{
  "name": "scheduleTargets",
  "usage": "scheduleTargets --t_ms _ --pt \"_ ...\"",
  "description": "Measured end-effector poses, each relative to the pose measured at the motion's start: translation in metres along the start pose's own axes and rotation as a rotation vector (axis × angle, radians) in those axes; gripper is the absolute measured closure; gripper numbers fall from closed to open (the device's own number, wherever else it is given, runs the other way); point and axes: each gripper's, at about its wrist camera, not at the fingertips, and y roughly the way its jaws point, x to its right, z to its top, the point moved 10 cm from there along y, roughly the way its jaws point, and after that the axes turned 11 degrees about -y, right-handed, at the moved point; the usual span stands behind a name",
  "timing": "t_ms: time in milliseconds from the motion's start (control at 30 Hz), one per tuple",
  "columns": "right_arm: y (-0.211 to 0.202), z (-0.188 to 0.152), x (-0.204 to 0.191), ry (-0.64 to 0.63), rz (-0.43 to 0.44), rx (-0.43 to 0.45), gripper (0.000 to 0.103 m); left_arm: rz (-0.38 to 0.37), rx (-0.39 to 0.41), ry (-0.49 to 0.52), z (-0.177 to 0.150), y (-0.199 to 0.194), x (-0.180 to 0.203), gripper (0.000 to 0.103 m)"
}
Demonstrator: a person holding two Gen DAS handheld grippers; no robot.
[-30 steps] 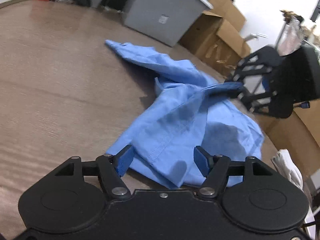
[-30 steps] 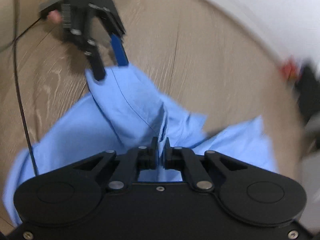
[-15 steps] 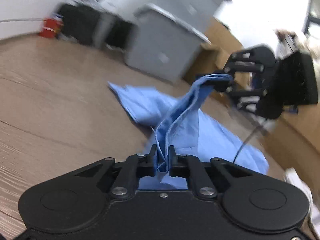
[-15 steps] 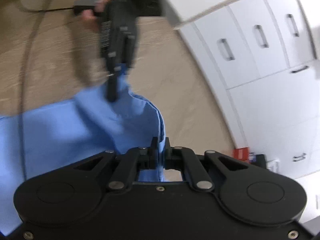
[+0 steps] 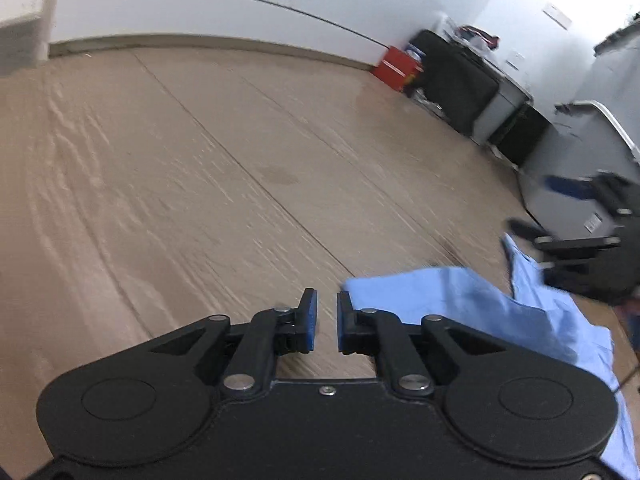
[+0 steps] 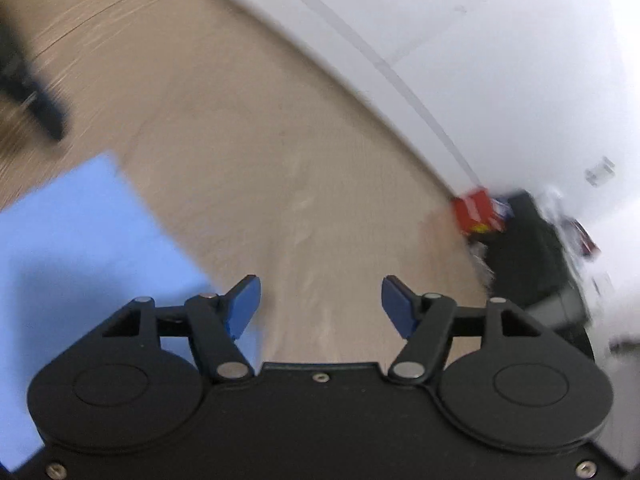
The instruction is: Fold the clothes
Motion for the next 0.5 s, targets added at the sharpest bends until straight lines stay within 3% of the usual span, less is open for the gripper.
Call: scheduleTargets --t_ms 67,133,233,300,367,500 --pt "-0.029 -0.007 0.018 0.065 0.014 0.028 0.024 -0.08 -0.016 0.026 0.001 -0.011 0.016 0.085" --pt "-0.063 -0.025 0.024 0.122 0.124 0.009 0.024 -0.173 -0.061 0.082 -0.005 -0.018 0.043 0.072" --pt "-0.126 -0.084 -0.002 0.18 0.453 -0.14 0.024 -0.394 -0.231 0.271 -0.042 -0.027 0.109 0.066" --pt "-0.146 -0.11 -0.026 0.172 0.539 -0.215 0.024 -0.474 -0.311 0.321 -0.066 -0.027 0.132 0.064" --pt "-0.178 -0.15 -0.067 0.156 0.611 -0.294 0.025 -0.476 -0.405 0.351 -0.093 -0.015 0.145 0.06" --pt "-0.195 -0.18 -0.106 0.241 0.59 -0.332 0.024 -0.337 -0.486 0.452 -0.134 0.014 0.142 0.06"
